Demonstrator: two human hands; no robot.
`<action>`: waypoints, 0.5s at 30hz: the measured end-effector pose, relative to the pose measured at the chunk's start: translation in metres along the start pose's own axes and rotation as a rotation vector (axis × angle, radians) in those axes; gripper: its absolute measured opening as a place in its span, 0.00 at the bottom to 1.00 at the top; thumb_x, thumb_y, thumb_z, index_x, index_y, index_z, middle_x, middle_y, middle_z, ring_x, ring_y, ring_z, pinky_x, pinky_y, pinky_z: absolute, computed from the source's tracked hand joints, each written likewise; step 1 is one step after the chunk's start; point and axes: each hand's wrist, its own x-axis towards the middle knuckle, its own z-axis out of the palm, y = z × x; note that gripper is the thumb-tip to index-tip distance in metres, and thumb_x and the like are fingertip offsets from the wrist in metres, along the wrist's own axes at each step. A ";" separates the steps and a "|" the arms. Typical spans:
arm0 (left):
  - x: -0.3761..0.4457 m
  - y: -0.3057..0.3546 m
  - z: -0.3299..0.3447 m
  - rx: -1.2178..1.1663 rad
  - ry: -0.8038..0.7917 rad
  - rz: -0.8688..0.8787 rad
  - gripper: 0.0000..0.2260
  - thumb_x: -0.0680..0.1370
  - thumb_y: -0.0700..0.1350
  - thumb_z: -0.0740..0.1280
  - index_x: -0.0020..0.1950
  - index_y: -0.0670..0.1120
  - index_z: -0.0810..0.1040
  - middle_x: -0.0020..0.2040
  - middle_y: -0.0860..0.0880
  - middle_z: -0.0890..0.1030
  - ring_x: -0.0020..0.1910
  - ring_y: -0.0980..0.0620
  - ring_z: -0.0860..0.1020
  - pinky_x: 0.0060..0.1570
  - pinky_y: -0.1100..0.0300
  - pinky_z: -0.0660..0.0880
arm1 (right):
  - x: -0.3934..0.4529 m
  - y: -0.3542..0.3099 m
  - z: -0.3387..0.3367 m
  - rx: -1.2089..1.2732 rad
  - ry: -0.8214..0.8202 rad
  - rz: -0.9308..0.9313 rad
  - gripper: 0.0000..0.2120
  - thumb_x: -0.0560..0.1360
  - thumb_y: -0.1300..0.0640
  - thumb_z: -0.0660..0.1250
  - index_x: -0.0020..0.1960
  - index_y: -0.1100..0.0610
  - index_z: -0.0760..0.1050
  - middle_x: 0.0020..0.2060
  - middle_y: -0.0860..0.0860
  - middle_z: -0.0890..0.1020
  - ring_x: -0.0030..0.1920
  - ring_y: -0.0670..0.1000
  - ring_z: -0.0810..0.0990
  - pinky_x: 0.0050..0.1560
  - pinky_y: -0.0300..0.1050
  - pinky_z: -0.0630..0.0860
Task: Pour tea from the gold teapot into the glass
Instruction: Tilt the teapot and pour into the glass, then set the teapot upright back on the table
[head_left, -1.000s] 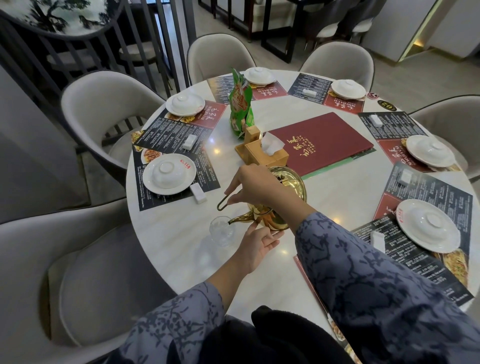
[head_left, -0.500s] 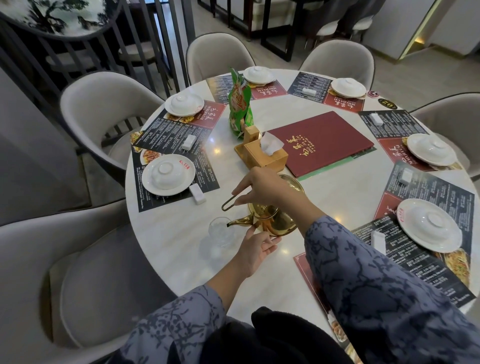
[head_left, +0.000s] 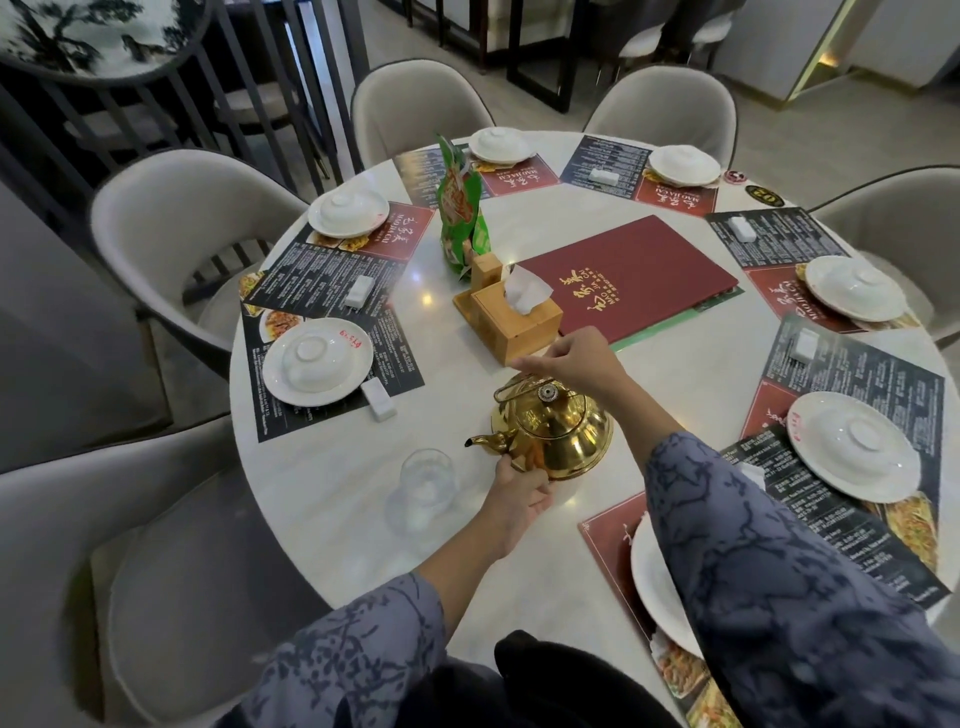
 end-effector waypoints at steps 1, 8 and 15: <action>0.004 0.002 0.002 0.009 -0.005 -0.001 0.36 0.72 0.36 0.63 0.77 0.50 0.52 0.72 0.42 0.67 0.69 0.41 0.70 0.71 0.49 0.66 | 0.006 0.005 -0.004 0.011 0.021 0.022 0.25 0.62 0.42 0.78 0.29 0.64 0.76 0.20 0.47 0.67 0.21 0.45 0.62 0.26 0.41 0.61; 0.035 0.019 0.019 0.039 -0.014 -0.013 0.37 0.72 0.35 0.62 0.77 0.50 0.50 0.72 0.44 0.68 0.69 0.42 0.70 0.68 0.49 0.66 | 0.040 0.024 -0.029 0.089 0.044 0.085 0.17 0.68 0.54 0.78 0.30 0.64 0.77 0.17 0.46 0.71 0.20 0.46 0.64 0.27 0.42 0.64; 0.063 0.036 0.029 0.043 -0.002 -0.039 0.40 0.74 0.33 0.61 0.78 0.49 0.42 0.73 0.43 0.65 0.71 0.41 0.67 0.71 0.49 0.64 | 0.072 0.031 -0.046 0.063 0.029 0.098 0.18 0.71 0.59 0.73 0.25 0.59 0.71 0.23 0.52 0.69 0.23 0.47 0.63 0.27 0.39 0.66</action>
